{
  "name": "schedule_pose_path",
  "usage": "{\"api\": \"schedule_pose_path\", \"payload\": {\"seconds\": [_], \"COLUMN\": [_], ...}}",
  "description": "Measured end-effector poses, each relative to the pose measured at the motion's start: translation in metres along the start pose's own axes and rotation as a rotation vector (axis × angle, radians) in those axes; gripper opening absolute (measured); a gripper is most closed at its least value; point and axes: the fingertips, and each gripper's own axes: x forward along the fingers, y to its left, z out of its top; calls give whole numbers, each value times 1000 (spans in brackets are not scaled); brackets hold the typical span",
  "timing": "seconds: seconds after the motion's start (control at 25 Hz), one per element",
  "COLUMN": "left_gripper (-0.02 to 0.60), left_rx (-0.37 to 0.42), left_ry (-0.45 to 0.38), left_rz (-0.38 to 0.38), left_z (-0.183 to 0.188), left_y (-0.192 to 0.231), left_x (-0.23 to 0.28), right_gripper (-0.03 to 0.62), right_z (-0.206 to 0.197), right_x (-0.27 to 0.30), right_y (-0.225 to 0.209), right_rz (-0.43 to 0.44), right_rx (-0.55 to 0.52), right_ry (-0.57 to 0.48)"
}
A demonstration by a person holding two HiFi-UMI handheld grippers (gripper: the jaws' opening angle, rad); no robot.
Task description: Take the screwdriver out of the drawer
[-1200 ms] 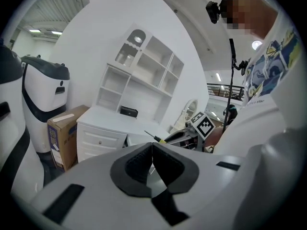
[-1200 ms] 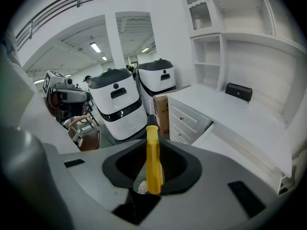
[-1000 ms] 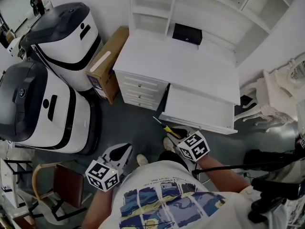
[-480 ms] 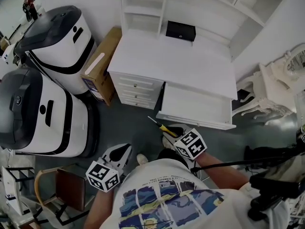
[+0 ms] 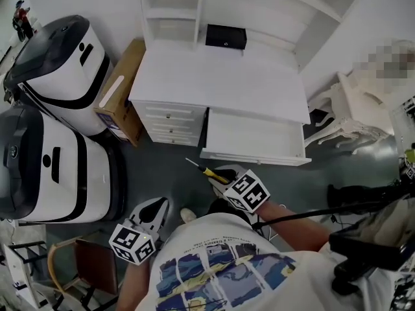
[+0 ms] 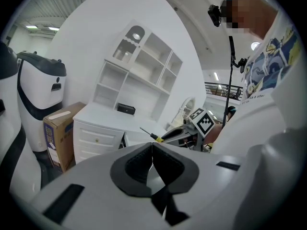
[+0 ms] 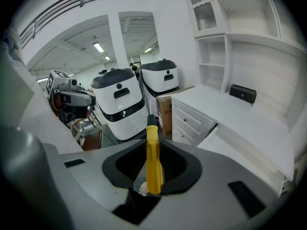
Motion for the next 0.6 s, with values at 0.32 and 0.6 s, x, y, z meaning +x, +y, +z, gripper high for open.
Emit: {"api": "schedule_pose_path", "payload": {"seconds": [0.32, 0.6], "left_gripper": [14, 14], "left_rx": [6, 11], "left_ry": [16, 26], "left_rz": [0, -4], "left_z": [-5, -7], "left_y": [-4, -8], "left_x": [-3, -3], "right_gripper": [103, 103], "right_z": [-4, -6], "right_x": [-2, -4], "right_y": [6, 7], "right_rz": [10, 13], "right_rx": [-3, -4], "right_ry": [1, -6]}}
